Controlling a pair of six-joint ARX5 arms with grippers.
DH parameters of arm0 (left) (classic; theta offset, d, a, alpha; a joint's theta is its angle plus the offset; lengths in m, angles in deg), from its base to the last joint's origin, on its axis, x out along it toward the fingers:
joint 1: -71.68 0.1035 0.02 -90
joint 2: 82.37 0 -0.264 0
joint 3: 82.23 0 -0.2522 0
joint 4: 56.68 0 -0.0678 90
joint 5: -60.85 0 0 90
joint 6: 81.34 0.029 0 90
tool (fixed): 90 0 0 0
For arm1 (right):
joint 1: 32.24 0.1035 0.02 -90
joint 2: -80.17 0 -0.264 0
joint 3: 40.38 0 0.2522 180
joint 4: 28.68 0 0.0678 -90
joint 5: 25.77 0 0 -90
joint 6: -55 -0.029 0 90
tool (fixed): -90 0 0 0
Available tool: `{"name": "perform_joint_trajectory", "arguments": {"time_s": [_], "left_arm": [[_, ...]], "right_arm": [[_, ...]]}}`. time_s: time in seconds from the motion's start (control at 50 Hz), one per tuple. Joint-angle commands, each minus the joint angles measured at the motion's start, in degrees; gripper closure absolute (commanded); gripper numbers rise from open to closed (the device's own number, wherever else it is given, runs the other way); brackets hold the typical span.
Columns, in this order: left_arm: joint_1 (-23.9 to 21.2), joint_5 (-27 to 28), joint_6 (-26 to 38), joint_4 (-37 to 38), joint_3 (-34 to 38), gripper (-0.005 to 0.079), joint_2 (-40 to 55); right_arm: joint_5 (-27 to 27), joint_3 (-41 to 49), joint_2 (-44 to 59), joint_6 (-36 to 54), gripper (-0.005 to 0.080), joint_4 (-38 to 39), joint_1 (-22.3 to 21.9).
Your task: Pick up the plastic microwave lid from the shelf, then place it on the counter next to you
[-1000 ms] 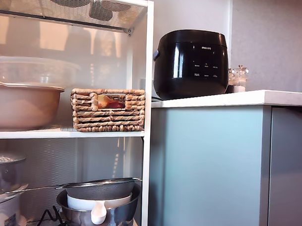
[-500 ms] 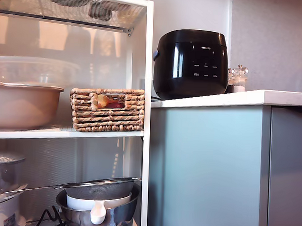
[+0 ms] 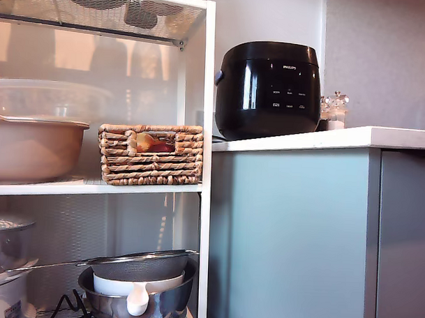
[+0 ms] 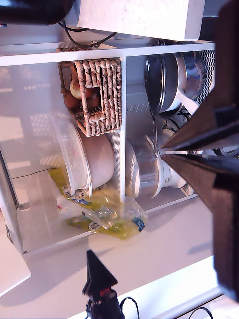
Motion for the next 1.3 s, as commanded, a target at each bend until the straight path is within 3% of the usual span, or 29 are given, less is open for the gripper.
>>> {"name": "perform_joint_trajectory", "arguments": {"time_s": [0.0,0.08,0.22,0.44,0.52,0.88,1.28], "left_arm": [[0.07,-0.42,2.97,-0.52,-2.58,0.0764,3.23],[0.07,-0.52,5.25,-0.48,-5.44,0.0763,7.58],[0.04,0.26,15.89,0.00,-11.91,0.0689,16.26],[-0.13,1.60,33.29,13.81,-26.67,0.0369,31.56],[-0.68,1.14,37.88,17.62,-31.78,0.0297,36.79],[-1.73,-1.73,50.16,27.76,-51.84,0.0295,55.30],[-0.96,-5.11,54.82,32.22,-65.24,0.0296,70.27]], "right_arm": [[-1.29,0.07,0.37,-0.37,0.0764,0.35,0.59],[-1.90,0.07,0.37,-0.37,0.0764,0.35,0.77],[-2.19,0.07,0.37,-0.35,0.0764,0.11,0.77],[-3.37,0.07,0.37,-0.35,0.0764,-1.16,0.72],[-3.41,0.07,0.37,-0.33,0.0764,-1.75,0.72],[-4.83,0.07,0.37,2.64,0.0764,-4.26,0.72],[-4.79,0.07,0.37,2.64,0.0764,-4.22,0.72]]}}
